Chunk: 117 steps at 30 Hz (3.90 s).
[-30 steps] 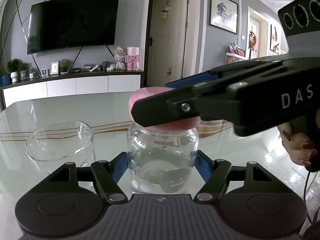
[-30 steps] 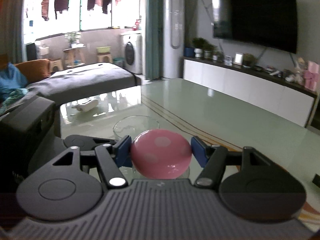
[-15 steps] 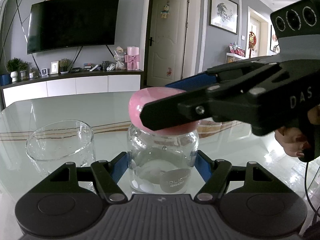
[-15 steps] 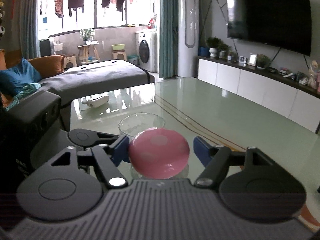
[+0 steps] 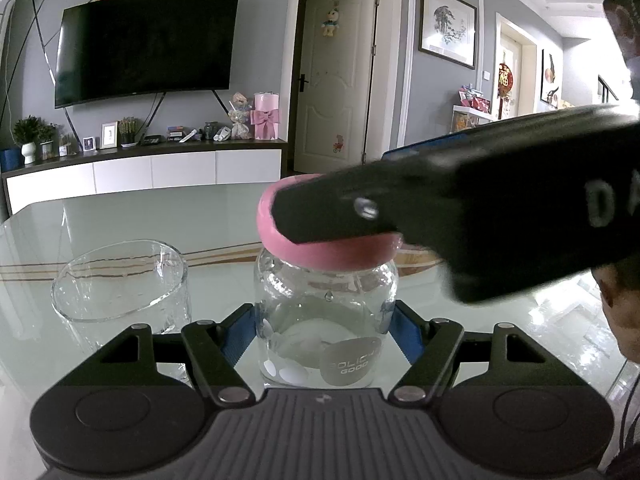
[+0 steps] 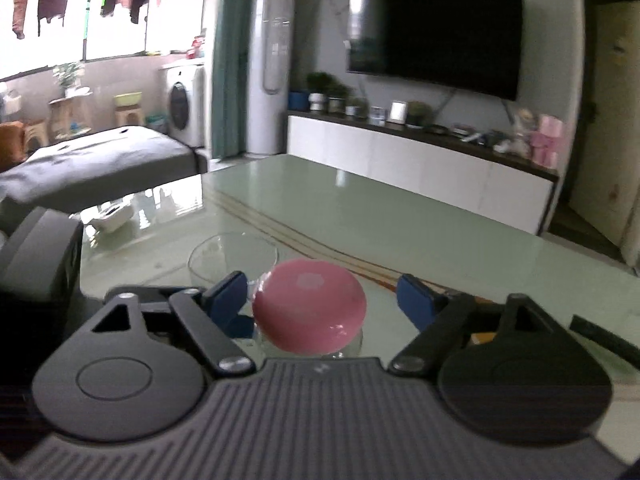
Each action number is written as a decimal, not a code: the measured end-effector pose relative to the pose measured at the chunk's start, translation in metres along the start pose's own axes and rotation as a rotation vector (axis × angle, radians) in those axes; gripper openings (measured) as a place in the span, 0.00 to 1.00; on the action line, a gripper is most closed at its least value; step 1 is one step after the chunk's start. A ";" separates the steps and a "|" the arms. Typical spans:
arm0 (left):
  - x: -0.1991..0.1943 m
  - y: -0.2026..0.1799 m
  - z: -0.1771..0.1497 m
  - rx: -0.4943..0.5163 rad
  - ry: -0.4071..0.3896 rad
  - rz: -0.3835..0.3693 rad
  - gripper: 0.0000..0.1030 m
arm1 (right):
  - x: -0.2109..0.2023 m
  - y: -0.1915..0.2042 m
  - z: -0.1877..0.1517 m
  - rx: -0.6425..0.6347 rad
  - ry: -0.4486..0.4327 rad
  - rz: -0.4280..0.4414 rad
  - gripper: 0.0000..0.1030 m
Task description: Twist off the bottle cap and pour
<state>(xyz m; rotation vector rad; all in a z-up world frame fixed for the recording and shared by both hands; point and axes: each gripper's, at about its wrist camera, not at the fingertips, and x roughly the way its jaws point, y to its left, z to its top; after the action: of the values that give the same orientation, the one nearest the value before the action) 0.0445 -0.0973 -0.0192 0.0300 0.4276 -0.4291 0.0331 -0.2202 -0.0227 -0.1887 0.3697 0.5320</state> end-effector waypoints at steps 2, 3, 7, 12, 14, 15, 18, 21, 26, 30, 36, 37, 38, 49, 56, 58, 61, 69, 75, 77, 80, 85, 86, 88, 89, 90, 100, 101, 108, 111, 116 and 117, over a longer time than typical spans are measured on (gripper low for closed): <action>0.000 0.000 0.000 0.000 0.000 0.000 0.73 | 0.004 0.005 0.000 0.000 0.016 -0.021 0.67; 0.000 -0.001 -0.001 0.000 0.000 0.000 0.73 | 0.006 0.007 -0.001 -0.004 0.022 -0.031 0.66; 0.000 -0.001 -0.001 -0.001 0.000 0.000 0.73 | 0.009 0.016 -0.002 -0.029 0.033 -0.057 0.64; -0.001 -0.002 -0.002 0.000 0.000 0.000 0.73 | 0.008 0.019 -0.006 -0.042 0.039 -0.054 0.64; -0.001 -0.002 -0.002 0.000 0.000 0.000 0.73 | 0.007 0.018 -0.006 -0.042 0.036 -0.045 0.64; -0.001 -0.002 -0.002 0.000 0.000 0.000 0.73 | 0.007 0.017 -0.007 -0.040 0.032 -0.034 0.64; -0.001 -0.002 -0.002 -0.001 0.000 0.000 0.73 | 0.004 0.009 -0.009 -0.025 0.013 0.012 0.63; -0.001 -0.002 -0.002 0.000 -0.001 0.000 0.73 | 0.002 -0.004 -0.010 -0.006 -0.010 0.079 0.63; -0.001 -0.003 -0.003 -0.001 0.000 0.000 0.73 | 0.000 -0.027 -0.010 0.053 -0.041 0.190 0.63; 0.000 -0.004 -0.003 -0.002 0.000 0.000 0.73 | 0.000 -0.039 -0.010 0.087 -0.052 0.246 0.63; 0.000 -0.003 -0.002 -0.002 0.000 0.000 0.73 | -0.002 -0.034 -0.004 0.070 -0.063 0.252 0.63; 0.000 -0.004 -0.002 -0.002 0.000 0.000 0.73 | -0.002 -0.033 -0.003 0.060 -0.064 0.251 0.63; 0.000 -0.004 -0.002 -0.002 0.000 0.000 0.73 | -0.003 -0.031 -0.002 0.053 -0.062 0.249 0.63; 0.000 -0.001 -0.002 -0.005 0.000 -0.002 0.73 | -0.003 -0.027 0.001 0.018 -0.062 0.224 0.63; -0.002 0.003 -0.002 -0.013 -0.011 0.004 0.86 | -0.003 -0.025 0.006 -0.009 -0.046 0.183 0.63; -0.005 0.003 -0.002 -0.011 -0.028 0.002 0.92 | -0.004 -0.023 0.007 -0.015 -0.041 0.168 0.63; -0.006 0.000 -0.003 0.008 -0.031 0.005 0.95 | -0.005 -0.019 0.009 -0.032 -0.033 0.141 0.63; -0.016 -0.009 -0.006 0.055 0.004 0.026 0.96 | -0.013 -0.011 0.007 -0.061 -0.011 0.095 0.63; -0.026 -0.012 -0.009 0.070 0.006 0.049 0.99 | -0.014 -0.006 0.007 -0.057 -0.016 0.099 0.63; -0.028 -0.012 -0.009 0.072 0.009 0.059 0.99 | -0.013 -0.003 0.006 -0.069 -0.009 0.098 0.63; -0.031 -0.011 -0.010 0.071 0.024 0.079 0.99 | -0.013 0.001 0.003 -0.075 0.000 0.092 0.63; -0.038 -0.006 -0.010 0.052 0.039 0.105 0.99 | -0.016 -0.001 0.001 -0.060 -0.003 0.076 0.63; -0.039 -0.005 -0.010 0.046 0.041 0.110 0.99 | -0.017 -0.001 0.001 -0.057 -0.005 0.073 0.63; -0.043 -0.002 -0.011 0.033 0.048 0.118 0.99 | -0.020 -0.001 0.000 -0.054 -0.006 0.064 0.63; -0.044 -0.001 -0.011 0.029 0.049 0.121 0.99 | -0.021 -0.001 -0.001 -0.053 -0.006 0.059 0.63; -0.045 0.000 -0.011 0.026 0.049 0.122 0.99 | -0.022 -0.001 -0.001 -0.051 -0.006 0.056 0.63; -0.053 0.009 -0.011 -0.015 0.066 0.165 0.99 | -0.032 -0.005 -0.008 -0.013 -0.006 0.015 0.63; -0.054 0.010 -0.011 -0.020 0.069 0.170 0.99 | -0.033 -0.005 -0.009 -0.008 -0.006 0.011 0.63; -0.060 0.012 -0.014 -0.035 0.073 0.194 0.99 | -0.035 -0.004 -0.017 0.009 0.002 -0.013 0.63; -0.063 0.013 -0.014 -0.040 0.076 0.206 0.99 | -0.035 -0.004 -0.020 0.018 0.002 -0.024 0.63; -0.068 0.017 -0.016 -0.054 0.090 0.220 0.99 | -0.036 -0.006 -0.028 0.056 0.004 -0.054 0.63; -0.069 0.018 -0.017 -0.058 0.093 0.221 0.99 | -0.035 -0.007 -0.032 0.073 0.009 -0.064 0.63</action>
<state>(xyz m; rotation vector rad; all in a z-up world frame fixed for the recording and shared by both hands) -0.0114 -0.0516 -0.0077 0.0402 0.5219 -0.1975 -0.0007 -0.2510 -0.0377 -0.1323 0.3900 0.4543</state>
